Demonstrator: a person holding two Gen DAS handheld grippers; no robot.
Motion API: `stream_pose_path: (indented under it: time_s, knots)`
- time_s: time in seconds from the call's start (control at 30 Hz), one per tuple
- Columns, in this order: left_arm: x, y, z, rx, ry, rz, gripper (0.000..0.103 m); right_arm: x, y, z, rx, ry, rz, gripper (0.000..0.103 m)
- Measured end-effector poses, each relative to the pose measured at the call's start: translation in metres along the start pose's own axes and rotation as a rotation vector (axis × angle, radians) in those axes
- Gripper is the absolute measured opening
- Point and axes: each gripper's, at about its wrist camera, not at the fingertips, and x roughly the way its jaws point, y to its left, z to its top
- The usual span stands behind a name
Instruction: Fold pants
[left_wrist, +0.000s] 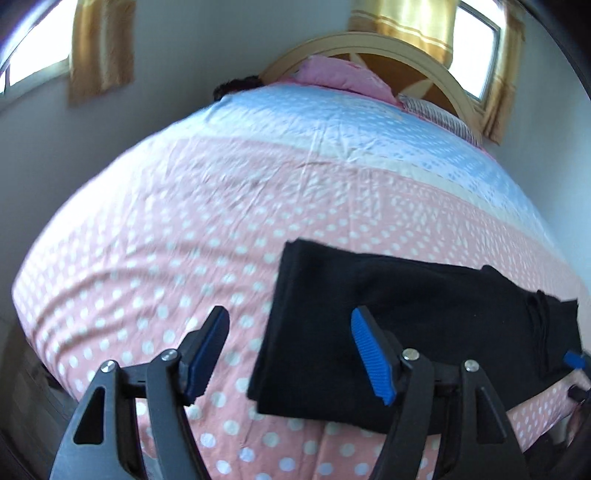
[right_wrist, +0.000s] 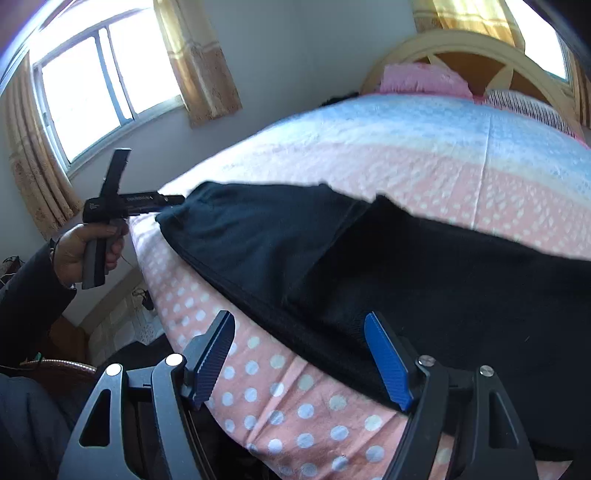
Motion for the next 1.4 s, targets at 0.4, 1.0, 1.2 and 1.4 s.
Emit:
stream_pose_path:
  time_s: [0.4,1.0,1.2,1.4]
  knots:
    - [0.018,-0.005,-0.014,-0.016,0.007,-0.129,0.061,-0.013,-0.002,-0.008,0.03,-0.093,-0.039,0.074]
    - [-0.002,-0.006,-0.003,-0.06,-0.002,-0.319,0.023,-0.039,-0.024,0.001,0.099,-0.18,-0.193,0.074]
    - [-0.049,-0.055,0.017,-0.001,-0.069,-0.443,0.023,-0.081,-0.048,0.005,0.166,-0.242,-0.317,0.074]
    - [-0.084,-0.148,0.033,0.129,-0.086,-0.595,0.023,-0.129,-0.08,-0.005,0.254,-0.311,-0.39,0.074]
